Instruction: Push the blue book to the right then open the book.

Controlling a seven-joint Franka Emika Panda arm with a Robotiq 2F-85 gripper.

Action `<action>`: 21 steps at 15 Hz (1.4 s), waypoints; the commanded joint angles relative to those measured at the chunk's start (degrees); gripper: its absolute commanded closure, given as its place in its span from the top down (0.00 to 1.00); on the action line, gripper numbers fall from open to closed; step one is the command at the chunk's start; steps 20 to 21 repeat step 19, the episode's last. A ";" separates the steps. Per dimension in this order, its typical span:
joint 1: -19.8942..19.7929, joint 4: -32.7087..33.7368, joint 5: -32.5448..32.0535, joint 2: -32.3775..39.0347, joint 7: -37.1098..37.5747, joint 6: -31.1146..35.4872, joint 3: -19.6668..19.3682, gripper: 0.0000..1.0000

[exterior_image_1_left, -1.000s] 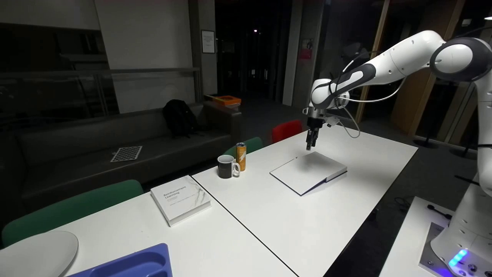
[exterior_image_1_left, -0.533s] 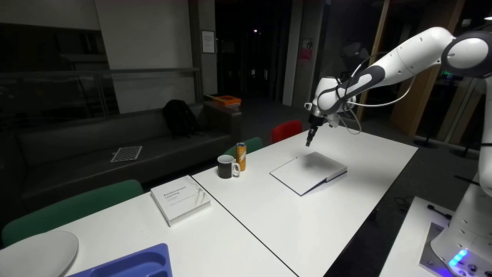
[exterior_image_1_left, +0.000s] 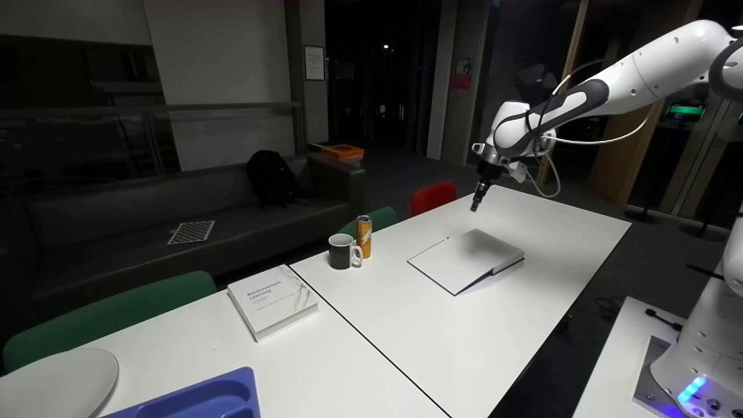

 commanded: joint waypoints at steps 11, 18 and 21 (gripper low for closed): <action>0.93 -14.25 -2.12 -16.43 6.65 -1.16 -4.79 1.00; 1.56 -12.82 -1.22 -14.37 5.44 -0.91 -5.38 1.00; 1.56 -12.83 -1.22 -14.37 5.44 -0.91 -5.38 1.00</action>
